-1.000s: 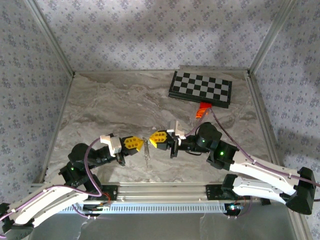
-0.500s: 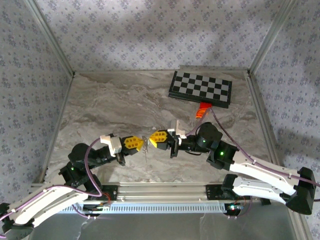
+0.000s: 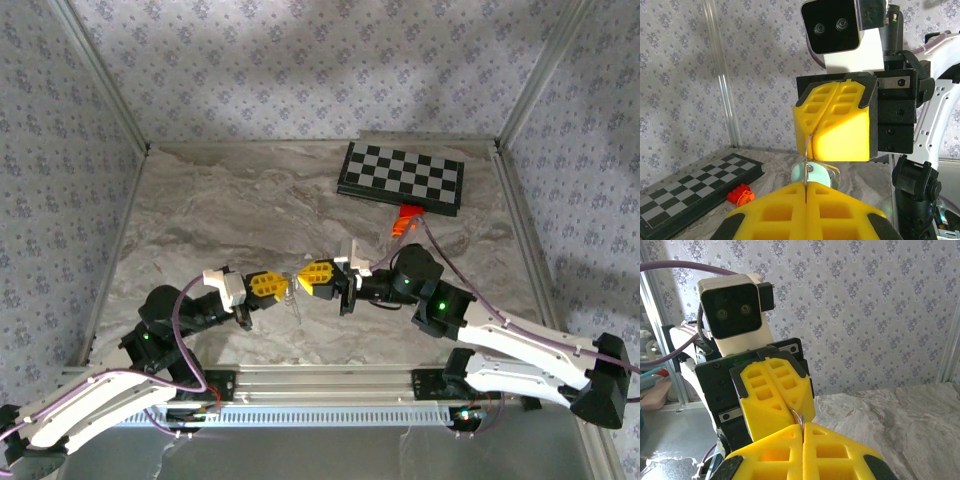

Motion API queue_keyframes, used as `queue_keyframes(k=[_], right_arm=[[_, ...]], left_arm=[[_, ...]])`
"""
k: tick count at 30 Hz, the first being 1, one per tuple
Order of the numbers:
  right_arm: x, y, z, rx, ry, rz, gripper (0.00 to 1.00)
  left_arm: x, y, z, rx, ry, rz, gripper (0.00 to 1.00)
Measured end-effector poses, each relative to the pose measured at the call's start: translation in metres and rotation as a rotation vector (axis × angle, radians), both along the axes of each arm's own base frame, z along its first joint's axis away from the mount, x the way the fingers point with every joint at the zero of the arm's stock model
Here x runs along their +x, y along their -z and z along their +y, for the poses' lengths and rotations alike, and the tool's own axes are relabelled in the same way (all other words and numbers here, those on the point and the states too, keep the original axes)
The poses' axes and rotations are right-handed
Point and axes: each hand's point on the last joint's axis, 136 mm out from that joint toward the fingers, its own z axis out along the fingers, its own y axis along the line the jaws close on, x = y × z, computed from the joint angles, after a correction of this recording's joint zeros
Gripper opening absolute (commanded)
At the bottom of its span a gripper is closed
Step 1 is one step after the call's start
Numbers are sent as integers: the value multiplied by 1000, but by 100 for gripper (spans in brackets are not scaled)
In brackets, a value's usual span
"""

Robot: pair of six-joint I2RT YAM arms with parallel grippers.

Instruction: Put the keys on the keyring

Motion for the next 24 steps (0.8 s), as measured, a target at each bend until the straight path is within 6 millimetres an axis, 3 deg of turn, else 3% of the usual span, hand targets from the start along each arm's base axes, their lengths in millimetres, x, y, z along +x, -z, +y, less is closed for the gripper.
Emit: queue_keyframes(k=[24], right_arm=[[0, 2, 2, -6, -1, -3, 0]], left_arm=[[-1, -1, 0, -3, 5, 1, 0]])
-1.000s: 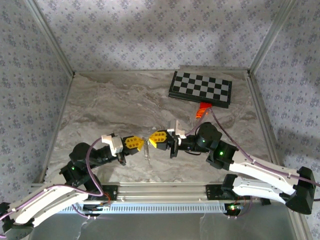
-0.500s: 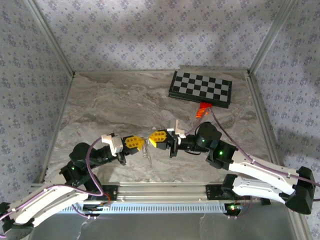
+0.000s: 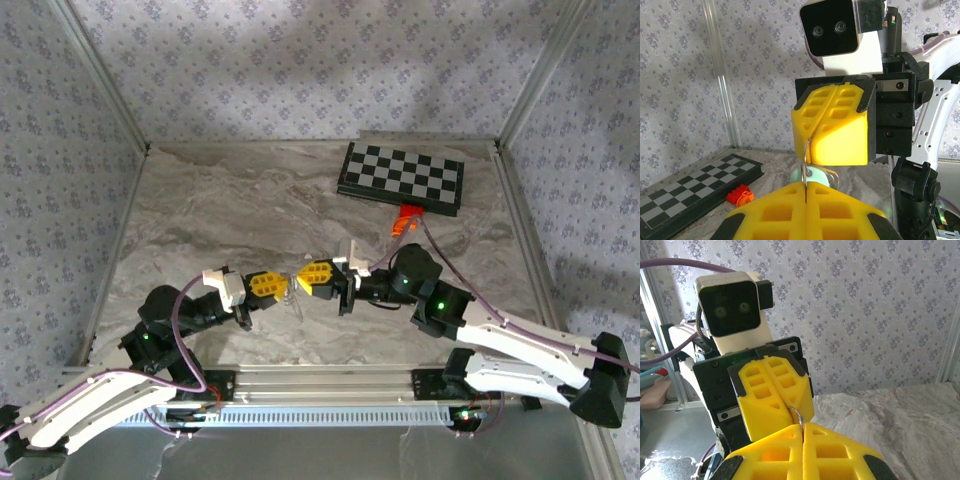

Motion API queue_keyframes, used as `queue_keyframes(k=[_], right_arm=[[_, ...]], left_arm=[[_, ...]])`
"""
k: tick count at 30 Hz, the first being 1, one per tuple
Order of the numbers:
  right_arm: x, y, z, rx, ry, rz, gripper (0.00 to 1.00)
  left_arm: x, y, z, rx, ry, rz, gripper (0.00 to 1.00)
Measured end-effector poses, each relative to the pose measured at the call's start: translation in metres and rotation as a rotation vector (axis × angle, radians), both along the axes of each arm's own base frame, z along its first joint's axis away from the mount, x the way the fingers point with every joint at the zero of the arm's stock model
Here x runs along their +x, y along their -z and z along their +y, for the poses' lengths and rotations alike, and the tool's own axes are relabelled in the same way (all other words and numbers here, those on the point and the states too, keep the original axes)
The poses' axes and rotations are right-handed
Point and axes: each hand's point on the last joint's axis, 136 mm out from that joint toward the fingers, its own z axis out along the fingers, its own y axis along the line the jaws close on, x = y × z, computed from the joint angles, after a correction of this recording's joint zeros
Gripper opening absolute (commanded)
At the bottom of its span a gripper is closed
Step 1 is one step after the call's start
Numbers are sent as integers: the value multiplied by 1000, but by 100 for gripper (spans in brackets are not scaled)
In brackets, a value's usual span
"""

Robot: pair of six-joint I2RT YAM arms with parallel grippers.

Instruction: Put the keys on the keyring

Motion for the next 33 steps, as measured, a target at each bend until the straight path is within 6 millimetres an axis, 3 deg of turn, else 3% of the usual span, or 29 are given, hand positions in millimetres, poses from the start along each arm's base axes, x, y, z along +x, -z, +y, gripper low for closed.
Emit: queue_keyframes(k=[33], right_arm=[[-3, 3, -4, -2, 0, -16, 0]], left_arm=[[-4, -1, 0, -2, 19, -5, 0]])
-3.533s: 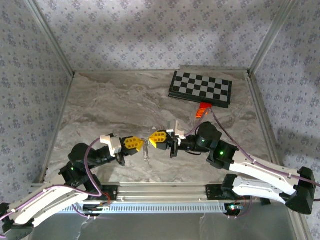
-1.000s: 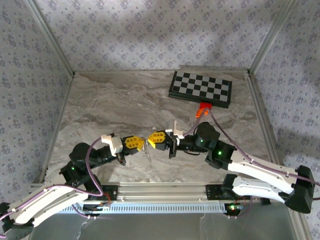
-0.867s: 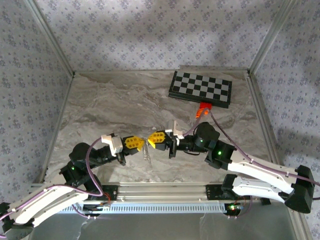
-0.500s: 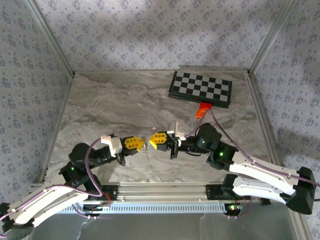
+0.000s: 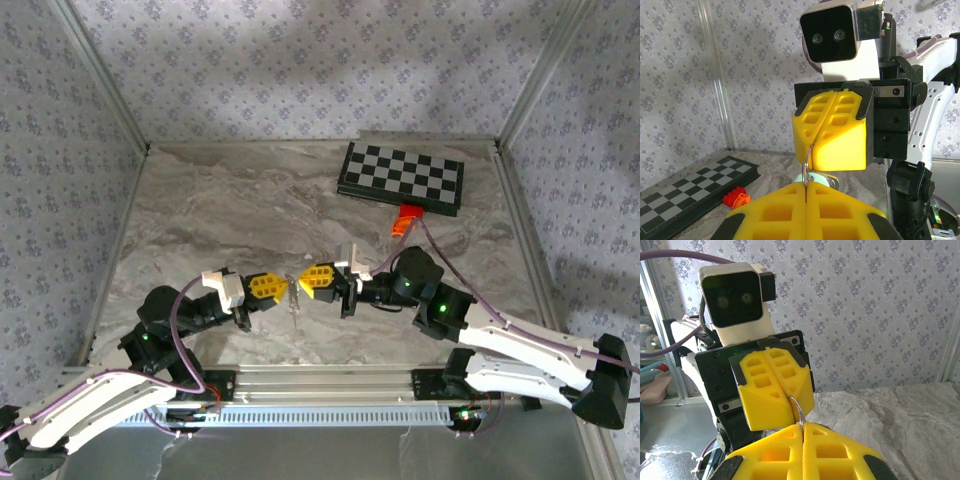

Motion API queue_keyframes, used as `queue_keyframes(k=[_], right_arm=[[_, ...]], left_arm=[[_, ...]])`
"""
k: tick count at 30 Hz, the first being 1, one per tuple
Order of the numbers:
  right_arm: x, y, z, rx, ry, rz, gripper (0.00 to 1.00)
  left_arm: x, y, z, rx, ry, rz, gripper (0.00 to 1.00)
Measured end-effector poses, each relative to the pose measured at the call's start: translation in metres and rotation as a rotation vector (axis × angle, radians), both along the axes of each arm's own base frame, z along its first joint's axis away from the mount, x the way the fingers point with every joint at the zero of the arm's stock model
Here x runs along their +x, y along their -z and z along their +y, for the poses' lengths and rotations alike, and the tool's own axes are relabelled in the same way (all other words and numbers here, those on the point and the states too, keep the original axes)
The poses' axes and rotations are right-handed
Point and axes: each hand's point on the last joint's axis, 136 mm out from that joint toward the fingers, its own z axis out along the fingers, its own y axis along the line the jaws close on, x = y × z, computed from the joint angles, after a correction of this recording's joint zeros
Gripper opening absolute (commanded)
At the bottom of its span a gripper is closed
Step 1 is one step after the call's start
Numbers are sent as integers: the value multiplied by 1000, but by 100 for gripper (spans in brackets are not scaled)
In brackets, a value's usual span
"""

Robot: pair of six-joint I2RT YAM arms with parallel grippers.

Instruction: Put the keys on the keyring

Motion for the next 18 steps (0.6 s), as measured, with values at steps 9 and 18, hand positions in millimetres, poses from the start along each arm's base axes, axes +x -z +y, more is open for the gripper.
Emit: queue_keyframes(k=[9, 18], right_arm=[[1, 1, -1, 11, -4, 12, 0], [1, -3, -3, 23, 0, 6, 0]], left_arm=[[0, 0, 0, 0, 0, 0, 0], [-1, 1, -1, 2, 7, 0, 0]])
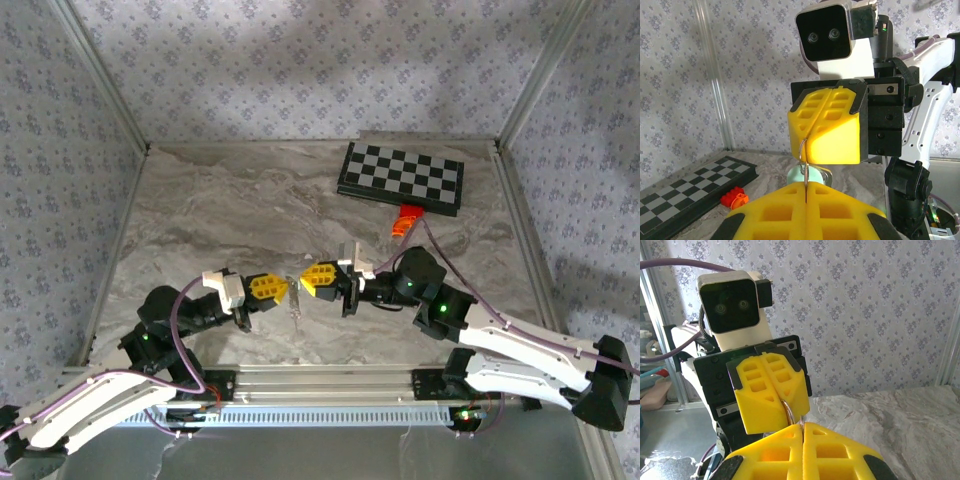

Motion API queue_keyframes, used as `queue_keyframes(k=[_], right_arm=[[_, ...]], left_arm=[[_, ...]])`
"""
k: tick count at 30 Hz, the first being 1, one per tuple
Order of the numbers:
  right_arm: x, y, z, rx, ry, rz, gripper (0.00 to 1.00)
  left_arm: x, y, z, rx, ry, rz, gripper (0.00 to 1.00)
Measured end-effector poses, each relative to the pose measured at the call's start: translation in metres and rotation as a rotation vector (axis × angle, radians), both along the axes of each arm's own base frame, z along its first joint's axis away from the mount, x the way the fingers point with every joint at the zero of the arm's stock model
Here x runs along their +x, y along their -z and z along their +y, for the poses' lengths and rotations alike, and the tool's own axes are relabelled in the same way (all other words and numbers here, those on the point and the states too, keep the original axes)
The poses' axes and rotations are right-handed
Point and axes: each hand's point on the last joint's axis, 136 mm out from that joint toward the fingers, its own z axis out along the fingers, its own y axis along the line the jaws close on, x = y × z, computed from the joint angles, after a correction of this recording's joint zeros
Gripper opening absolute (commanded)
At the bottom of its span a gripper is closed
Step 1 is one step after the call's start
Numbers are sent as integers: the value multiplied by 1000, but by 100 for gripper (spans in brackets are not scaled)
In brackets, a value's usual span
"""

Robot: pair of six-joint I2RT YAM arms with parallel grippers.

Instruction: Put the keys on the keyring

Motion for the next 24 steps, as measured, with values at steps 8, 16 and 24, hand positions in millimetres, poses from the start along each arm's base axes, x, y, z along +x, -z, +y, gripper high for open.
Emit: queue_keyframes(k=[8, 16, 24], right_arm=[[-1, 0, 0, -1, -9, -1, 0], [-2, 1, 0, -5, -13, 1, 0], [-2, 4, 1, -16, -13, 7, 0]], left_arm=[[1, 2, -1, 7, 0, 5, 0], [1, 2, -1, 7, 0, 5, 0], [1, 2, -1, 7, 0, 5, 0]])
